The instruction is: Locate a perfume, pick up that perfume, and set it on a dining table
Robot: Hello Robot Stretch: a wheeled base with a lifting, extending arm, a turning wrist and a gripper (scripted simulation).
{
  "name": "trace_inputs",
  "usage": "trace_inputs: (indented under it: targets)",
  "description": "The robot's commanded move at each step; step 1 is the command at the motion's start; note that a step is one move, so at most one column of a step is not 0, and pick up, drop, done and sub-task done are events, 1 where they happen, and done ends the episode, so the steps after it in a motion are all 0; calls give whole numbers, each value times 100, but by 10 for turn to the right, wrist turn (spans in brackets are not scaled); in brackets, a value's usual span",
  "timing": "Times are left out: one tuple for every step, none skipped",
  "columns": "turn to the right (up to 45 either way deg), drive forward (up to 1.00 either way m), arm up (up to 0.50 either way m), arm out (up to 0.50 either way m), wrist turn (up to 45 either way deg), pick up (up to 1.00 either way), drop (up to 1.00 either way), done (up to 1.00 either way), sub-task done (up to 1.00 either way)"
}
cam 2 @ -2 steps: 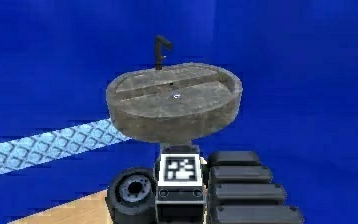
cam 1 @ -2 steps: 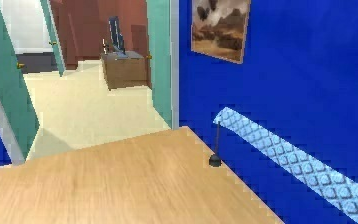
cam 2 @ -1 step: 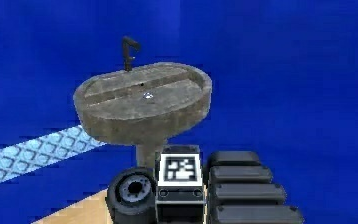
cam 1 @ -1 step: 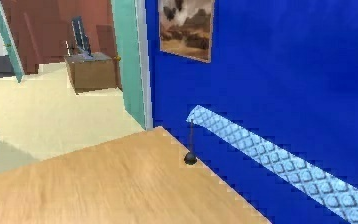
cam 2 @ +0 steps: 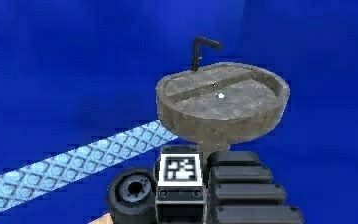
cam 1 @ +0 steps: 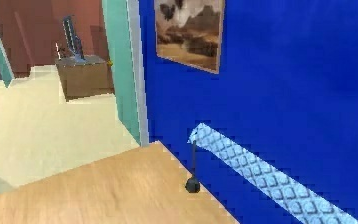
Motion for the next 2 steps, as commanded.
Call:
trace_inputs:
  targets:
    - [-360,0,0,0,0,0,0,0,0]
    - [0,100,0,0,0,0,0,0,0]
